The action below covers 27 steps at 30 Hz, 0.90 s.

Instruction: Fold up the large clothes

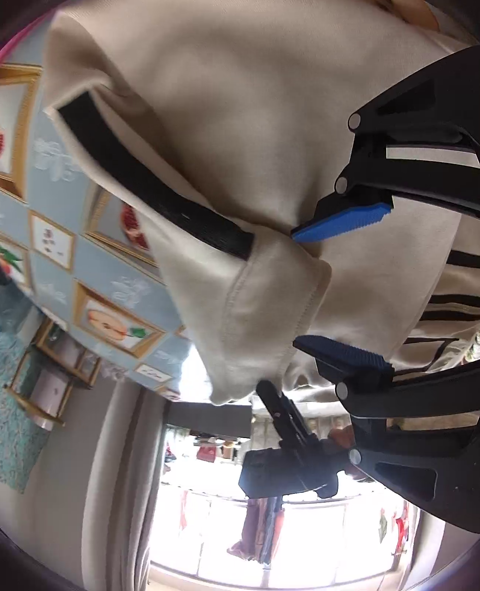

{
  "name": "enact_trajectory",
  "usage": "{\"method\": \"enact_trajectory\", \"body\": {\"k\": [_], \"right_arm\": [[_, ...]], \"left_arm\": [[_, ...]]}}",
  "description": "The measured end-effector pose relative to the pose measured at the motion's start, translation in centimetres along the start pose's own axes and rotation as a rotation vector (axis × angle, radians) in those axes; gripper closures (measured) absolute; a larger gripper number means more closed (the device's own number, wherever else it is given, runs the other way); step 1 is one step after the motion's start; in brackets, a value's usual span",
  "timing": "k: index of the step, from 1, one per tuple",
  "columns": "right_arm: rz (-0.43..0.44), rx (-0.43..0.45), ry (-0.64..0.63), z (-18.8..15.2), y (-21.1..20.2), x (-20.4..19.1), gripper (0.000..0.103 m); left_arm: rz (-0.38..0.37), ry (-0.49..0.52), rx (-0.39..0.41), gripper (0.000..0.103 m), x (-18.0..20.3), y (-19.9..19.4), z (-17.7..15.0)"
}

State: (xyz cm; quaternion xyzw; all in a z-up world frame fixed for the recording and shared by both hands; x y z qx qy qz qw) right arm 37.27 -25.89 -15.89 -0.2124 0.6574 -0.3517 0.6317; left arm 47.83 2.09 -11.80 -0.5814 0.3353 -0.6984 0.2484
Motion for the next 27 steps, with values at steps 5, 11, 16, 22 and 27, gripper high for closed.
{"method": "enact_trajectory", "body": {"k": [5,11,16,22,27], "right_arm": [[0.021,-0.047,0.07,0.1,2.2,0.2,0.062],[0.094,-0.045,0.166,-0.4,1.5,1.1,0.056],[0.083,-0.056,0.137,0.3,2.7,0.5,0.089],[-0.19,0.124,-0.099,3.6,-0.4,-3.6,0.093],[-0.317,0.087,-0.173,6.4,1.1,-3.0,0.093]], "left_arm": [[0.002,0.012,-0.008,0.079,-0.4,0.4,0.3],[-0.007,0.048,-0.008,0.084,-0.3,0.4,0.2],[-0.004,0.066,-0.005,0.088,-0.4,0.6,0.4],[0.108,0.197,0.115,0.09,2.4,-0.1,2.3],[0.33,0.317,0.108,0.09,3.1,2.4,3.3]]}}
Point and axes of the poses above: each gripper's, at about its wrist camera, not at the fingertips, and y roughly the way its jaws point, x to its right, z to its top, the point moved 4 cm from there along y, roughly the way its jaws point, and after that the axes turned 9 degrees about -x, right-handed, at the moved point
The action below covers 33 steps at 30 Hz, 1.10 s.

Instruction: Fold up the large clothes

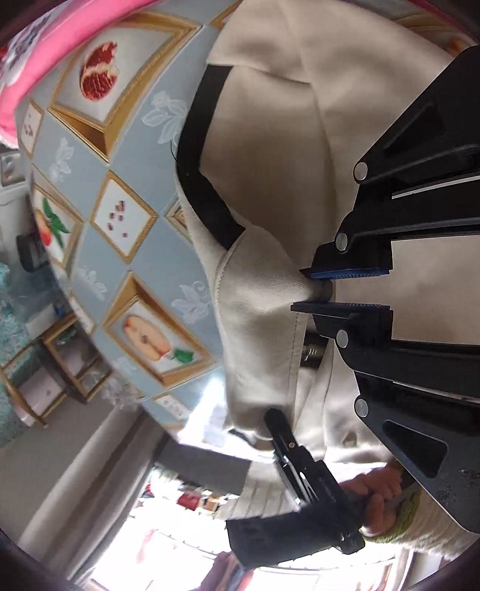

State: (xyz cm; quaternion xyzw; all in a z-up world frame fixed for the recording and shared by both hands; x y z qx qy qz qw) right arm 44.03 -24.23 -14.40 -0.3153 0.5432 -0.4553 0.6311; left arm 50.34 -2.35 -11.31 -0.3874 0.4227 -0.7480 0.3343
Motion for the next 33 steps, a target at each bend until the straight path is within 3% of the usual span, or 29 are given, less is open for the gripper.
{"method": "enact_trajectory", "body": {"k": [2,6,9,11,13,15,17,21,24,26,28,30,33], "right_arm": [[-0.043,-0.034,-0.044,-0.2,0.9,0.5,0.092],[-0.01,-0.023,-0.062,-0.8,0.8,1.1,0.092],[-0.026,-0.011,-0.051,-1.6,-0.2,1.6,0.079],[-0.092,0.051,-0.046,-2.4,-2.4,1.8,0.069],[-0.181,0.144,-0.023,-3.5,-5.2,2.2,0.067],[-0.207,0.256,-0.012,-3.9,-7.7,1.8,0.067],[-0.174,0.304,-0.064,-3.9,-8.5,0.2,0.082],[-0.086,0.23,-0.213,-2.7,-4.8,-4.6,0.091],[-0.1,0.134,-0.239,-1.7,0.0,-6.2,0.094],[-0.135,0.082,-0.231,-1.4,2.3,-5.6,0.094],[-0.084,0.072,-0.205,-1.4,3.1,-5.2,0.094],[-0.037,0.055,-0.172,-1.3,3.0,-4.5,0.094],[-0.032,0.049,-0.184,-1.3,2.7,-4.3,0.094]], "left_arm": [[0.008,0.014,-0.021,0.09,-0.2,0.7,-0.6],[-0.011,0.013,-0.007,0.09,-0.8,0.6,-1.3],[-0.016,0.007,-0.015,0.09,-0.9,0.5,-1.4],[-0.014,0.016,-0.016,0.09,-0.8,0.4,-1.6],[-0.013,0.022,-0.009,0.09,-0.7,0.5,-1.6],[-0.014,0.018,-0.002,0.09,-0.6,0.6,-1.5],[-0.009,0.017,0.004,0.09,-0.5,0.6,-1.6],[-0.015,-0.009,0.012,0.089,-0.7,0.6,-1.7],[-0.021,-0.025,0.024,0.087,-1.0,0.3,-2.0],[-0.005,-0.022,0.026,0.081,-1.2,-0.1,-2.4],[0.012,-0.024,0.027,0.075,-1.6,-0.9,-3.1],[0.005,-0.034,0.036,0.074,-2.3,-2.0,-4.0],[0.025,-0.067,0.085,0.074,-3.9,-4.1,-4.8]]}}
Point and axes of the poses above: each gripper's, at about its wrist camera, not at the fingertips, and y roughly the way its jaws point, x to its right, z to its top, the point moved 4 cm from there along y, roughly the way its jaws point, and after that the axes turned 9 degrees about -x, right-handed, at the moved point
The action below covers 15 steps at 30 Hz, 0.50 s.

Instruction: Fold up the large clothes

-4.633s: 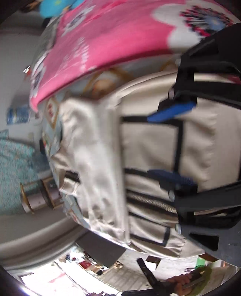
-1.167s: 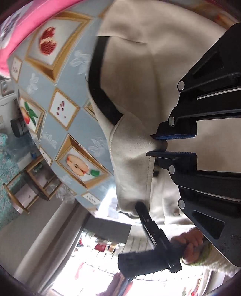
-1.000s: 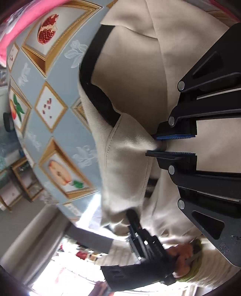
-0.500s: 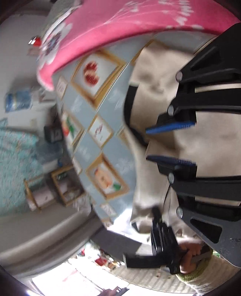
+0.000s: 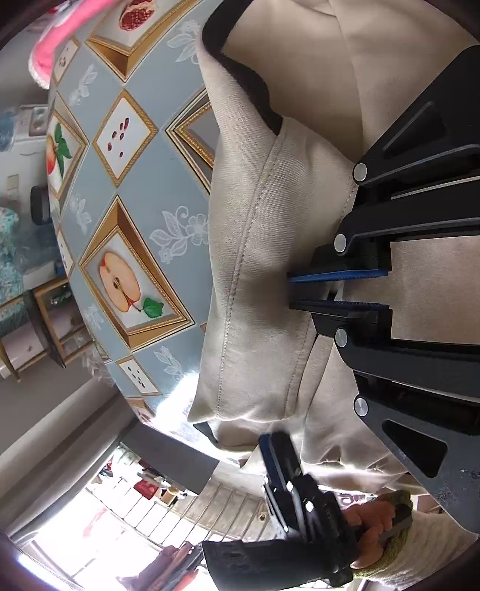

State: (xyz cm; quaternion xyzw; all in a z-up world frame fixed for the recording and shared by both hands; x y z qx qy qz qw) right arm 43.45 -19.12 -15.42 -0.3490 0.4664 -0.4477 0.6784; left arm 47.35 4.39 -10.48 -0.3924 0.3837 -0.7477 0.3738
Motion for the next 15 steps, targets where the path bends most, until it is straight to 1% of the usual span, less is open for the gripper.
{"method": "enact_trajectory", "body": {"k": [2,4,5,7,8,9,10,11,12,13,15], "right_arm": [[-0.018,-0.003,-0.016,0.1,0.0,-0.2,0.094],[-0.031,-0.004,-0.022,0.1,0.0,-0.5,0.094],[-0.034,-0.003,-0.023,0.0,0.0,-0.5,0.094],[-0.033,0.004,-0.022,-0.1,0.2,-0.6,0.094],[-0.032,0.007,-0.024,-0.2,0.2,-0.6,0.095],[-0.035,0.006,-0.027,-0.2,0.3,-0.6,0.095],[-0.039,0.001,-0.034,-0.2,0.3,-0.6,0.096],[-0.058,-0.004,-0.039,-0.2,0.2,-0.4,0.101],[-0.082,-0.007,-0.042,-0.3,-0.2,0.1,0.102],[-0.084,-0.01,-0.045,-0.4,-0.6,0.7,0.102],[-0.073,-0.012,-0.029,-0.6,-1.5,2.3,0.103]], "left_arm": [[-0.028,-0.016,0.052,0.074,-0.3,-1.2,0.8],[-0.071,-0.026,0.072,0.074,0.4,-1.3,2.1],[-0.1,-0.024,0.07,0.074,1.0,-1.1,2.9],[-0.156,-0.007,0.037,0.074,2.5,0.3,4.0],[-0.157,0.0,0.007,0.074,3.1,1.3,4.3],[-0.132,0.008,-0.025,0.074,3.5,2.5,4.4],[-0.082,0.019,-0.063,0.074,3.7,3.8,4.3],[-0.049,0.027,-0.09,0.075,3.7,4.6,4.1],[-0.038,0.034,-0.081,0.079,3.7,4.8,4.0],[-0.024,0.042,-0.074,0.081,3.8,4.7,4.0],[-0.012,0.066,-0.071,0.082,3.8,4.7,3.7]]}}
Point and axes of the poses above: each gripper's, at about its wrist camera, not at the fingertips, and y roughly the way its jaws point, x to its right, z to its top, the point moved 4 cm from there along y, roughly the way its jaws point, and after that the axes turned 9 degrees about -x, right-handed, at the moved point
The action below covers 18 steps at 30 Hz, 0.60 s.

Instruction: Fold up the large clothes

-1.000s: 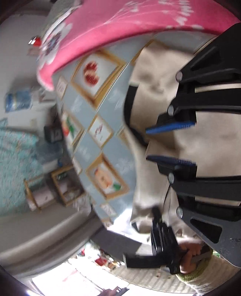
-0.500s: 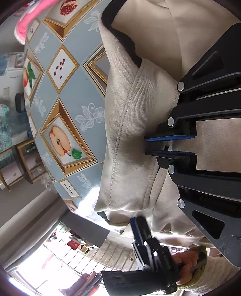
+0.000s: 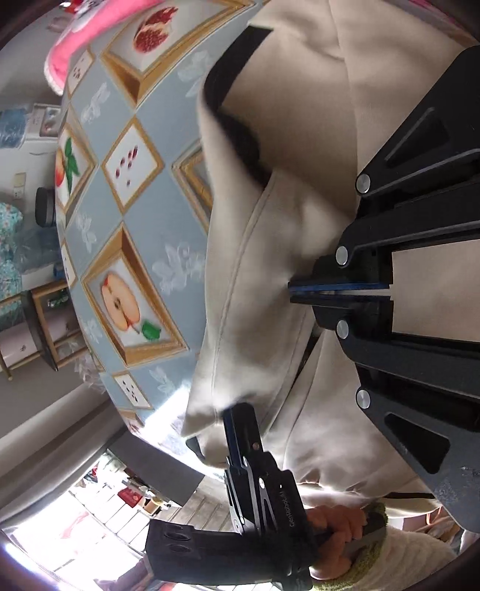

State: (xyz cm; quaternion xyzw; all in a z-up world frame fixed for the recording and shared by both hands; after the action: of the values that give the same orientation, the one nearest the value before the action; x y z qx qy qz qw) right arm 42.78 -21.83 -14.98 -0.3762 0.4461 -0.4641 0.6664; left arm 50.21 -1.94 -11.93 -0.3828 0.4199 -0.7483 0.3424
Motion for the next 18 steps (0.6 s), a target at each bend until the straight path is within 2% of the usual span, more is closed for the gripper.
{"method": "enact_trajectory", "body": {"k": [1,2,3,4,6,8,9,11,13,15,18], "right_arm": [[-0.026,0.005,0.016,-0.1,-0.5,0.9,0.103],[-0.092,0.012,0.035,0.0,-0.8,2.0,0.103],[-0.118,0.016,0.063,-0.1,-1.3,3.0,0.099],[-0.071,0.018,0.117,-0.3,-2.0,4.1,0.089],[0.086,0.041,0.198,-0.8,-3.6,5.5,0.083],[0.153,0.045,0.215,-1.1,-4.2,5.6,0.063],[0.168,0.029,0.217,-1.1,-4.0,5.3,0.061],[0.166,-0.028,0.194,-0.9,-2.6,4.4,0.064],[0.091,-0.072,0.138,-0.4,-0.8,3.1,0.082],[0.016,-0.049,0.097,0.3,-0.8,2.5,0.09],[-0.068,0.001,0.084,1.0,-1.1,2.7,0.094]], "left_arm": [[0.0,0.012,0.005,0.082,0.0,0.0,-0.1],[-0.003,0.019,0.011,0.082,-0.1,0.0,-0.2],[-0.011,0.023,0.019,0.082,-0.2,0.0,-0.3],[-0.018,0.024,0.024,0.082,-0.3,0.1,-0.4],[-0.032,0.029,0.036,0.082,-0.5,0.1,-0.5],[-0.041,0.04,0.047,0.082,-0.5,0.1,-0.7],[-0.045,0.047,0.05,0.082,-0.6,0.1,-0.7],[-0.056,0.049,0.052,0.082,-0.6,0.0,-0.7],[-0.064,0.05,0.053,0.082,-0.7,-0.1,-0.7],[-0.061,0.056,0.056,0.084,-0.9,-0.3,-0.8],[-0.044,0.071,0.064,0.088,-0.8,-0.2,-0.8]]}}
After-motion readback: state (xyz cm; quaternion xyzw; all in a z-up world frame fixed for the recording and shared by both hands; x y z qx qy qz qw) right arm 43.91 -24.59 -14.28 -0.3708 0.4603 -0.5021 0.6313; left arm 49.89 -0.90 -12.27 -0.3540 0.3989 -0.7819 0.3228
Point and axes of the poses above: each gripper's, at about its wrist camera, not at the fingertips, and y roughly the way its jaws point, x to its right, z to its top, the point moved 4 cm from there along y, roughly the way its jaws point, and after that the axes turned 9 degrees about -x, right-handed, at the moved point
